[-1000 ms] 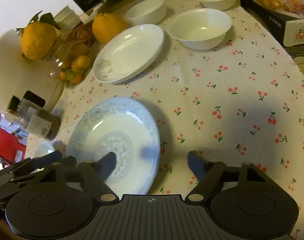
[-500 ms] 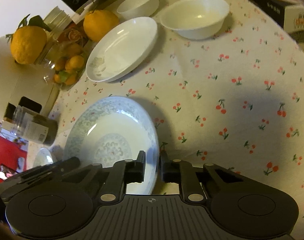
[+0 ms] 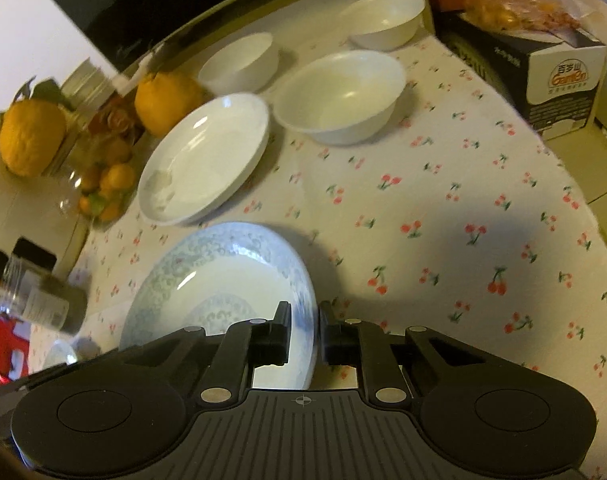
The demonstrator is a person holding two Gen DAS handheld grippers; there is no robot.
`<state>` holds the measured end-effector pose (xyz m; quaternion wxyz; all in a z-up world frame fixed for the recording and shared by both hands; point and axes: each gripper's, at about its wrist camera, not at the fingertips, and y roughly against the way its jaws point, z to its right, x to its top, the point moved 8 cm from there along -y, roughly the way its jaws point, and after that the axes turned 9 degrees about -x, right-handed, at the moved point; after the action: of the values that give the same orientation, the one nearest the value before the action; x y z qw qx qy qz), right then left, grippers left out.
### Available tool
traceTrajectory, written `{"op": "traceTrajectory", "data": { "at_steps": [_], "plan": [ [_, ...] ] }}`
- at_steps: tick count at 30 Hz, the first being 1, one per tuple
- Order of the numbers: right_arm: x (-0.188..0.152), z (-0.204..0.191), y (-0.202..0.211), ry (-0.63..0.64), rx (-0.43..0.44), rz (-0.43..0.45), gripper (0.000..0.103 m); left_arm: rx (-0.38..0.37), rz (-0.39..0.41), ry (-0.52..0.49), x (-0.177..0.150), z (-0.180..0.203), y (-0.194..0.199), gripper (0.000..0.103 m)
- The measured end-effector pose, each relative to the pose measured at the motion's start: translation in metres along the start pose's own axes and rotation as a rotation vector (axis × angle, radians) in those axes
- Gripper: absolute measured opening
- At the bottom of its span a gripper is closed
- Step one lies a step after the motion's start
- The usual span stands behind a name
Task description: Organize plates and bowls
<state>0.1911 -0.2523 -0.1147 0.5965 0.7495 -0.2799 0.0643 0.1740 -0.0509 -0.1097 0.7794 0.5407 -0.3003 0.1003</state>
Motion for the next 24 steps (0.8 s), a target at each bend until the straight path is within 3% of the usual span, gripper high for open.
{"op": "traceTrajectory", "data": {
  "at_steps": [7, 15, 21, 23, 24],
  "plan": [
    [-0.001, 0.007, -0.008, -0.005, -0.032, -0.008, 0.014, 0.038, 0.001, -0.053, 0.001, 0.006, -0.005, 0.008],
    [0.0, 0.006, -0.007, -0.008, -0.031, -0.02, 0.018, 0.027, -0.001, -0.043, 0.001, 0.005, -0.003, 0.011],
    [0.004, 0.006, 0.005, -0.003, -0.022, -0.012, 0.028, 0.043, 0.0, -0.049, 0.001, 0.003, 0.006, 0.035],
    [0.004, 0.007, 0.009, -0.007, -0.019, -0.008, 0.043, 0.032, 0.012, -0.054, 0.001, 0.005, 0.012, 0.052],
    [0.005, 0.007, 0.011, -0.008, -0.019, -0.004, 0.048, 0.029, 0.019, -0.06, 0.001, 0.006, 0.015, 0.055]
  ]
}}
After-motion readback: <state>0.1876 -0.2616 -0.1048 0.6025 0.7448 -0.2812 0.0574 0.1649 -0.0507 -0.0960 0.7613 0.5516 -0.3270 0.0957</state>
